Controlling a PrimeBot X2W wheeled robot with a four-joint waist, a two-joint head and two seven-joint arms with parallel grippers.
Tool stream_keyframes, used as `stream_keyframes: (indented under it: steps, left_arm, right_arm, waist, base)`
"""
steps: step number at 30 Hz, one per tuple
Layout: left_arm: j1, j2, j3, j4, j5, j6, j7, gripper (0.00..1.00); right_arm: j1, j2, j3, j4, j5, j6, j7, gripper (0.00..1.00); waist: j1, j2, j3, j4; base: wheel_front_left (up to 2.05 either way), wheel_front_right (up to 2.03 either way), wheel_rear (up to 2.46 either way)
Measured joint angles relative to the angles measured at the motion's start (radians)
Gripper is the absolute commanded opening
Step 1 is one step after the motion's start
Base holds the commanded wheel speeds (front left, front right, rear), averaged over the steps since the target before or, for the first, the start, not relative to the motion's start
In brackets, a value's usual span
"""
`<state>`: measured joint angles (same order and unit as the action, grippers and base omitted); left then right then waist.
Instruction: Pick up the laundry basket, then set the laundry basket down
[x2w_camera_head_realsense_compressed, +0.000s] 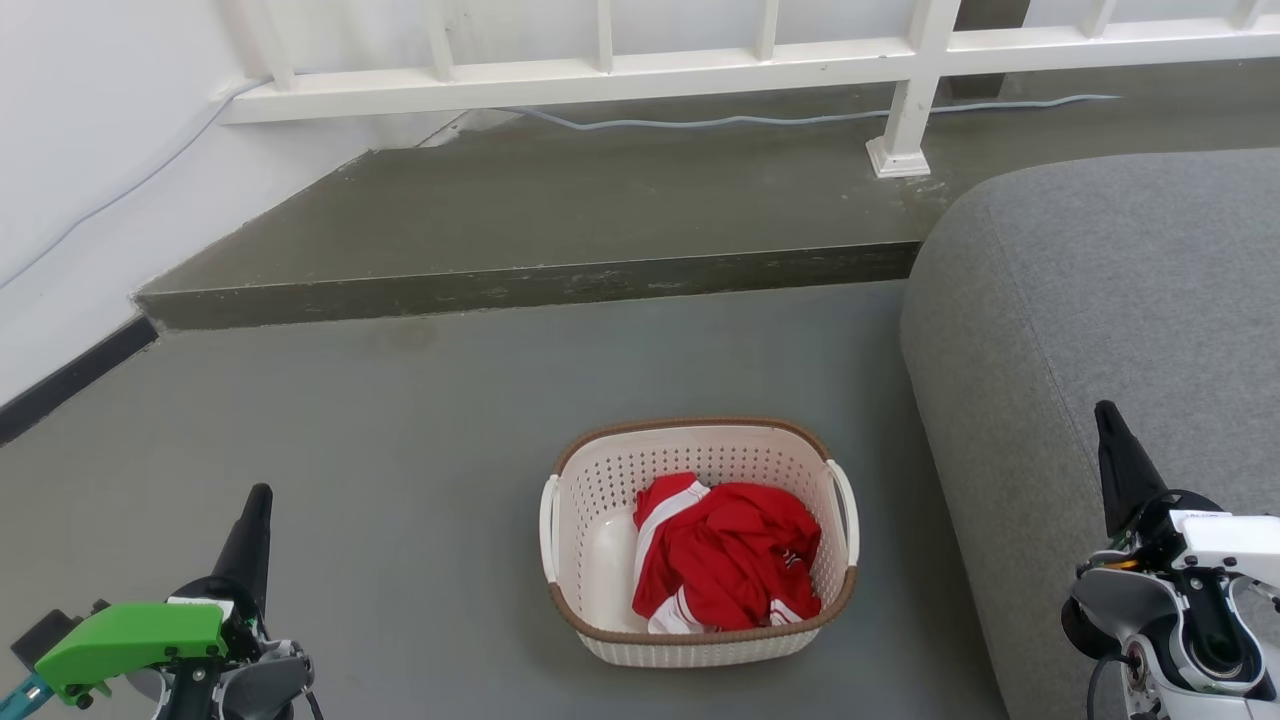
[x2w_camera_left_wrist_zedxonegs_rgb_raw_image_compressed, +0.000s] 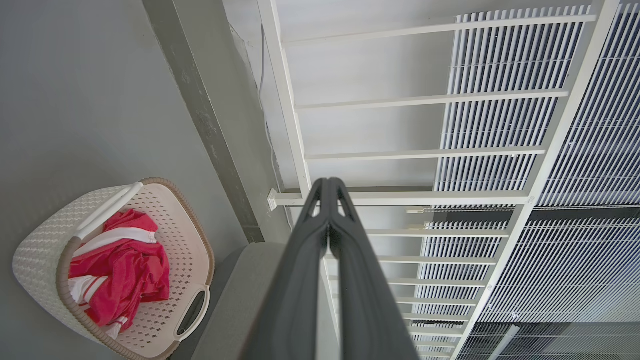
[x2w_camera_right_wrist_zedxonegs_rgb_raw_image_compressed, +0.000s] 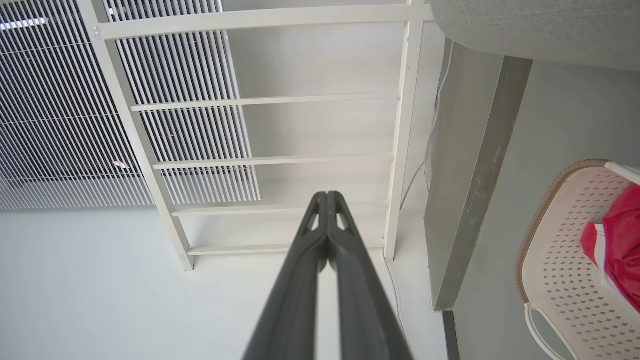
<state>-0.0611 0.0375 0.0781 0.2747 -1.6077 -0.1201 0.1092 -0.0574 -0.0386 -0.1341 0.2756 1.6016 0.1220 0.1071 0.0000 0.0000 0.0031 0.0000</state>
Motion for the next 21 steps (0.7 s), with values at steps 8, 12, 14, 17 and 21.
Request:
stream_keyframes:
  steps: [8, 12, 14, 17, 21]
  left_arm:
    - [0.000, 0.000, 0.000, 0.000, 0.000, 0.000, 0.000, 0.00]
    - [0.000, 0.000, 0.000, 0.000, 0.000, 0.000, 0.000, 0.00]
    - [0.000, 0.000, 0.000, 0.000, 0.000, 0.000, 0.000, 0.00]
    - [0.000, 0.000, 0.000, 0.000, 0.000, 0.000, 0.000, 0.00]
    - [0.000, 0.000, 0.000, 0.000, 0.000, 0.000, 0.000, 0.00]
  right_arm:
    - [0.000, 0.000, 0.000, 0.000, 0.000, 0.000, 0.000, 0.00]
    - [0.000, 0.000, 0.000, 0.000, 0.000, 0.000, 0.000, 0.00]
    - [0.000, 0.000, 0.000, 0.000, 0.000, 0.000, 0.000, 0.00]
    - [0.000, 0.000, 0.000, 0.000, 0.000, 0.000, 0.000, 0.00]
    - [0.000, 0.000, 0.000, 0.000, 0.000, 0.000, 0.000, 0.00]
  waist:
    - [0.0000, 0.0000, 0.000, 0.000]
    - [0.0000, 0.0000, 0.000, 0.000]
    - [0.0000, 0.0000, 0.000, 0.000]
    - [0.0000, 0.0000, 0.000, 0.000]
    - [0.0000, 0.0000, 0.000, 0.000]
  base:
    - [0.00, 0.00, 0.00]
    - [0.00, 0.00, 0.00]
    - [0.00, 0.00, 0.00]
    - [0.00, 0.00, 0.00]
    - [0.00, 0.00, 0.00]
